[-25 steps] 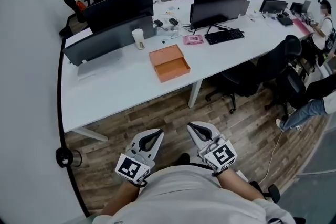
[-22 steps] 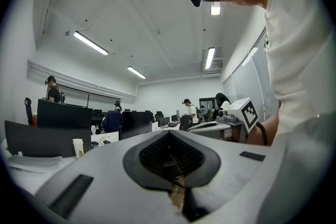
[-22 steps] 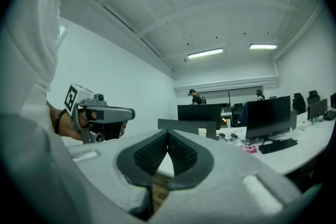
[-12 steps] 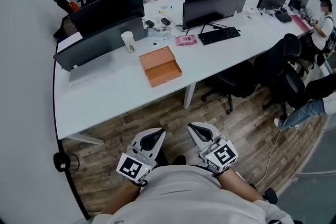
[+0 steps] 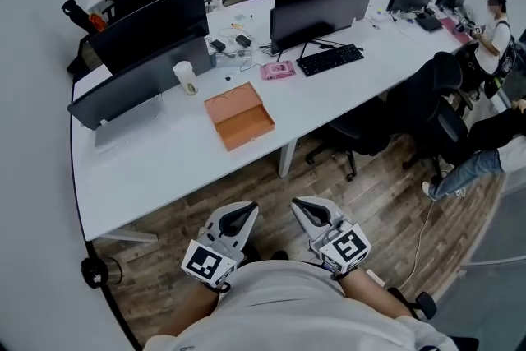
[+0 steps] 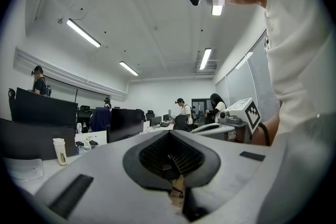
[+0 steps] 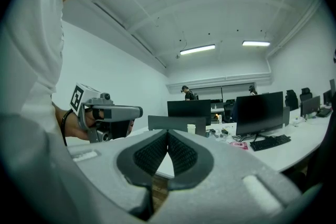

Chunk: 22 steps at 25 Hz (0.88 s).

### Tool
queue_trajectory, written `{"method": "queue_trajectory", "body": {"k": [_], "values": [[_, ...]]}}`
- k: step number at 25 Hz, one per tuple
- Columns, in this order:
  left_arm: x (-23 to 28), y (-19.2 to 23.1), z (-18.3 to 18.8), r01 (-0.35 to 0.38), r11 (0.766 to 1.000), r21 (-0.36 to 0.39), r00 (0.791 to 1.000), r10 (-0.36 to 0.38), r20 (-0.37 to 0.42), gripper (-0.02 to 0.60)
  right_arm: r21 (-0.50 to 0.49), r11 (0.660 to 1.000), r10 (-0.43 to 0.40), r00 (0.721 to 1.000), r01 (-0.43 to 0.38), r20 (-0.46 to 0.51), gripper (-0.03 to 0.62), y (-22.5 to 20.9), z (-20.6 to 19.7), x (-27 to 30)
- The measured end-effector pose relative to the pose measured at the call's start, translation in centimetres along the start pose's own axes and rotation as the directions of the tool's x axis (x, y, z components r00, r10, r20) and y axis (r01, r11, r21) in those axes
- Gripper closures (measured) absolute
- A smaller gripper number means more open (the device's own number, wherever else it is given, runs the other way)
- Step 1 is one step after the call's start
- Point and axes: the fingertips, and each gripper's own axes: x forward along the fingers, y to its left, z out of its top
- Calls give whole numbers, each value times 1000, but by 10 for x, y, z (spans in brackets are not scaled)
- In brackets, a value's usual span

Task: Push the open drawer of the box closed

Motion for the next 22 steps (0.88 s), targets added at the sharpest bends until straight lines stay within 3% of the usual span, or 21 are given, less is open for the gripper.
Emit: {"method": "queue_trajectory", "body": {"k": [10,17,22], "values": [[-12,93,-2,10,1000,-16,1000,-10,3,581,-7,1000,-2,999,1,-40,591,-7,-1,95],[-38,183,27,33,999,8,999,-33,27,581,-44,999,8,998,-11,-63,591,11,19,188],[-55,224,34,55,998,11,998,-56,31,581,-57,998,-15,999,12,-53,591,20,30,231]]}}
